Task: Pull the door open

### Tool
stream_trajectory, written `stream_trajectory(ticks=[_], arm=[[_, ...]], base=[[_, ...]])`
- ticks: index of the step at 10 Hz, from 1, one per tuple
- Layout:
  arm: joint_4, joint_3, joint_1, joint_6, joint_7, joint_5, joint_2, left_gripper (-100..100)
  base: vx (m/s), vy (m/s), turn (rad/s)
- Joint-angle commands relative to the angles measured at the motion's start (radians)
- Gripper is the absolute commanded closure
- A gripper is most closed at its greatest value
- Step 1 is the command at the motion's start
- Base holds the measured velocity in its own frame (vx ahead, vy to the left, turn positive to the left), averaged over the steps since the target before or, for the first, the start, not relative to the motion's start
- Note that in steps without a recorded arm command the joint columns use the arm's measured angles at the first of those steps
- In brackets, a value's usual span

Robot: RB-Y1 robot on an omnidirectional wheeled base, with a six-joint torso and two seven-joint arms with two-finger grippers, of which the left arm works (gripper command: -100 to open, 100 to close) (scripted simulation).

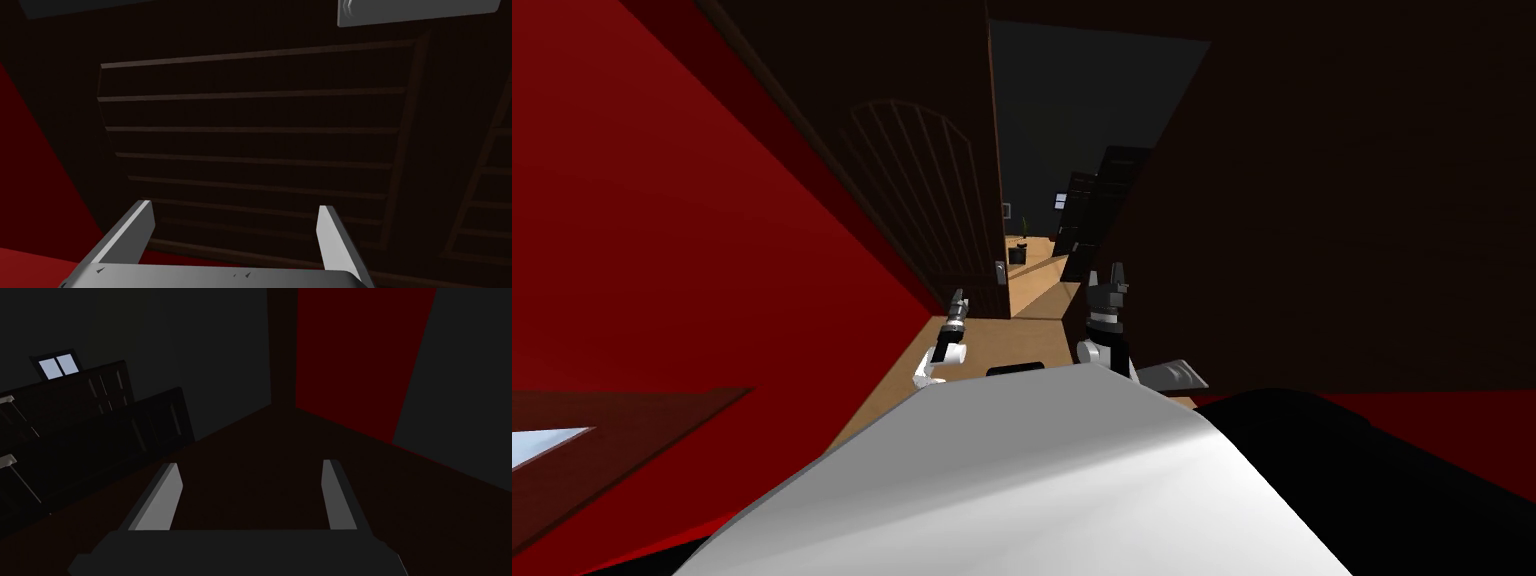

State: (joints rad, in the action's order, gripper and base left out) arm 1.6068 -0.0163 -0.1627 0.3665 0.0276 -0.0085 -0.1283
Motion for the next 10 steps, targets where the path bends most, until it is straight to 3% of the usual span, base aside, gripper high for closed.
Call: stream_trajectory(ticks=[1,8,10], arm=[[-0.044,-0.003,0.024,-0.01,0.01,0.006,-0.002,-100],[-0.181,-0.011,0.099,-0.033,0.042,0.026,-0.014,-100],[-0.247,-0.014,0.135,-0.044,0.057,0.036,-0.019,-100]], base=[[0.18,-0.046,-0.078],[0.11,-0.036,-0.048],[0.15,-0.041,-0.084]])
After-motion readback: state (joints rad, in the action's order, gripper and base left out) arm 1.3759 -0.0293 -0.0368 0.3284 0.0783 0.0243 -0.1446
